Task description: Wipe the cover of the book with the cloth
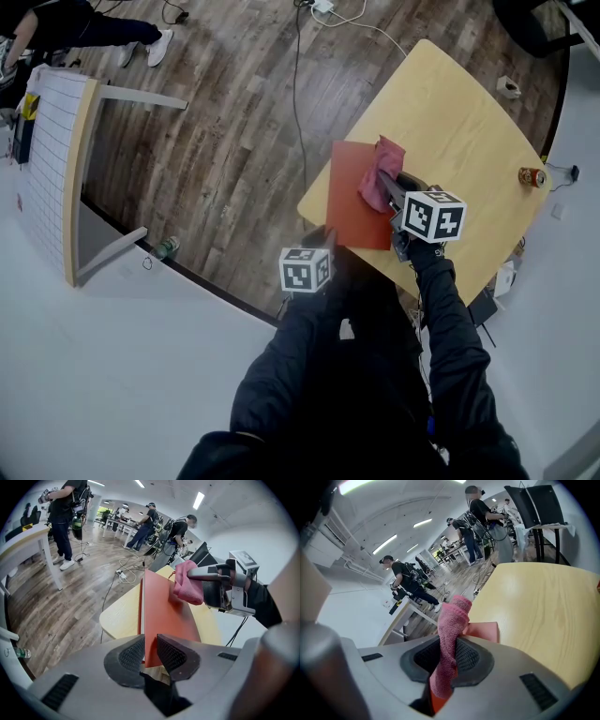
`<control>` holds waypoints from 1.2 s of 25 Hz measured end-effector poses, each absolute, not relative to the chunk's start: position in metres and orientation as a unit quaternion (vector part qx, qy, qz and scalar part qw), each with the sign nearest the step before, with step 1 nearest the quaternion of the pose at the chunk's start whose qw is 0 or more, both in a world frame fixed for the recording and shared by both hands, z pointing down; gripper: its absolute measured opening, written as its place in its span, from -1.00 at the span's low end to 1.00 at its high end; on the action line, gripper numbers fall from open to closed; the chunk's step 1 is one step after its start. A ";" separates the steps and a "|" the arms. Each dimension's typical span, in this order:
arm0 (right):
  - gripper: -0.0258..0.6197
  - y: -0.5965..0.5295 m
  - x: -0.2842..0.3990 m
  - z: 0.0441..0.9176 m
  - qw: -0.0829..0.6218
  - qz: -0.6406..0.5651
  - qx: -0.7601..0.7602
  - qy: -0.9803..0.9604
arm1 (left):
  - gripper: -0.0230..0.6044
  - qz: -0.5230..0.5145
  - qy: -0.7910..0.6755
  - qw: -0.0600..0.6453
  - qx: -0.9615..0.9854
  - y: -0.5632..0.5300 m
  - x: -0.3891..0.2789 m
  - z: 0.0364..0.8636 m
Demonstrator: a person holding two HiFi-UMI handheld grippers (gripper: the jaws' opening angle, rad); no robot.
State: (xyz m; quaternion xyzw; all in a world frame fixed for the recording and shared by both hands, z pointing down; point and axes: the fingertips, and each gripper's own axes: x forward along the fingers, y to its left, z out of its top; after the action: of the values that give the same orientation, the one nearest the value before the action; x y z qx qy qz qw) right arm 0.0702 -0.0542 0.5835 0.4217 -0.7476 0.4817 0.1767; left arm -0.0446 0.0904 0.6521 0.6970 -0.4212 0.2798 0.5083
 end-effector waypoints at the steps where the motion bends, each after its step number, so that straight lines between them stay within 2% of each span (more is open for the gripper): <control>1: -0.69 -0.054 0.063 0.583 0.174 0.484 0.417 -0.749 | -0.61 0.280 -0.421 0.509 0.697 0.090 -0.045 0.652; 15: -0.69 -0.056 -0.023 0.603 0.180 0.513 0.353 -0.761 | -0.61 0.272 -0.419 0.513 0.698 0.089 -0.045 0.652; 30: -0.69 -0.047 -0.002 0.630 0.214 0.521 0.376 -0.735 | -0.61 0.271 -0.417 0.513 0.699 0.089 -0.048 0.653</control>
State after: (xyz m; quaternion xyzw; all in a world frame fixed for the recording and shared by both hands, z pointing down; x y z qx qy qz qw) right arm -0.0020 -0.0470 0.6297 0.3764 -0.7354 0.5214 0.2137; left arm -0.0480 0.0891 0.6526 0.6994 -0.4168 0.2712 0.5134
